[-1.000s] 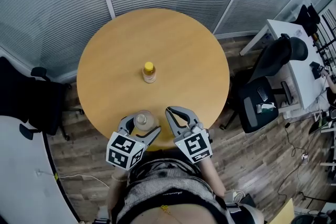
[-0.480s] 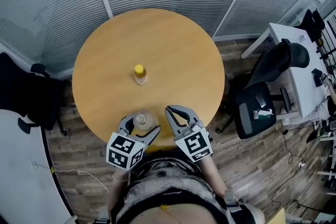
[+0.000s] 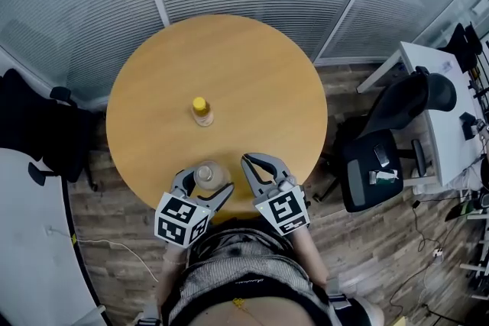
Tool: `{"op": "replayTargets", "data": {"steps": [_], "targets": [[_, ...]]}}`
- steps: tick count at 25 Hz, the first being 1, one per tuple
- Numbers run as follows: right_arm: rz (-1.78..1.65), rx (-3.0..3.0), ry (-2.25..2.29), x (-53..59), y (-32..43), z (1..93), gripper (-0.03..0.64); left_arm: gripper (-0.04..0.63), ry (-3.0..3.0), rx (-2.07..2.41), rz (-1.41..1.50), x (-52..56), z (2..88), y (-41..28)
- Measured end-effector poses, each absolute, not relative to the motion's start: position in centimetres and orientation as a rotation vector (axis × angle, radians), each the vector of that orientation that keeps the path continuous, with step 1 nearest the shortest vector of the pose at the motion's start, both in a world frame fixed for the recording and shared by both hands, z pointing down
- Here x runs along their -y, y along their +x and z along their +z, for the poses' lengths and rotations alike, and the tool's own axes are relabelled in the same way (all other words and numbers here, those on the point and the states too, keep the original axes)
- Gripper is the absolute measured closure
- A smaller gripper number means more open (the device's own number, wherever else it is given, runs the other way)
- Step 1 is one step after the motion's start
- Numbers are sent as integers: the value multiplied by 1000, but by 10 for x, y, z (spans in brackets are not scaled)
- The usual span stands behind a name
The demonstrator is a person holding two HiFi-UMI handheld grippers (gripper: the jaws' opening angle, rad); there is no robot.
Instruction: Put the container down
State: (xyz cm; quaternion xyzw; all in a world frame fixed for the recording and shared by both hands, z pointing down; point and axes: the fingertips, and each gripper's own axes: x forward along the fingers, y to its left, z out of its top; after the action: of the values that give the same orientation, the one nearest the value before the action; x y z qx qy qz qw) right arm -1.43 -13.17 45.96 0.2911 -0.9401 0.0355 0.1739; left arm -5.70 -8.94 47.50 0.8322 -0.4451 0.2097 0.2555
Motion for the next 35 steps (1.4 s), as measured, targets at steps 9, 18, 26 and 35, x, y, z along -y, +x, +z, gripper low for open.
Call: {"op": "replayTargets", "data": {"steps": [9, 18, 26, 35], "targets": [[90, 2684, 784, 139, -1, 459, 595, 256, 2231, 1257, 556, 94, 474, -45], [75, 2707, 708, 139, 5, 458, 595, 256, 2193, 1325, 542, 94, 472, -37], [57, 2722, 632, 139, 7, 460, 595, 256, 2150, 1391, 526, 93, 475, -36], [60, 2734, 612, 147, 1, 461, 595, 256, 2141, 1400, 519, 99, 475, -39]]}}
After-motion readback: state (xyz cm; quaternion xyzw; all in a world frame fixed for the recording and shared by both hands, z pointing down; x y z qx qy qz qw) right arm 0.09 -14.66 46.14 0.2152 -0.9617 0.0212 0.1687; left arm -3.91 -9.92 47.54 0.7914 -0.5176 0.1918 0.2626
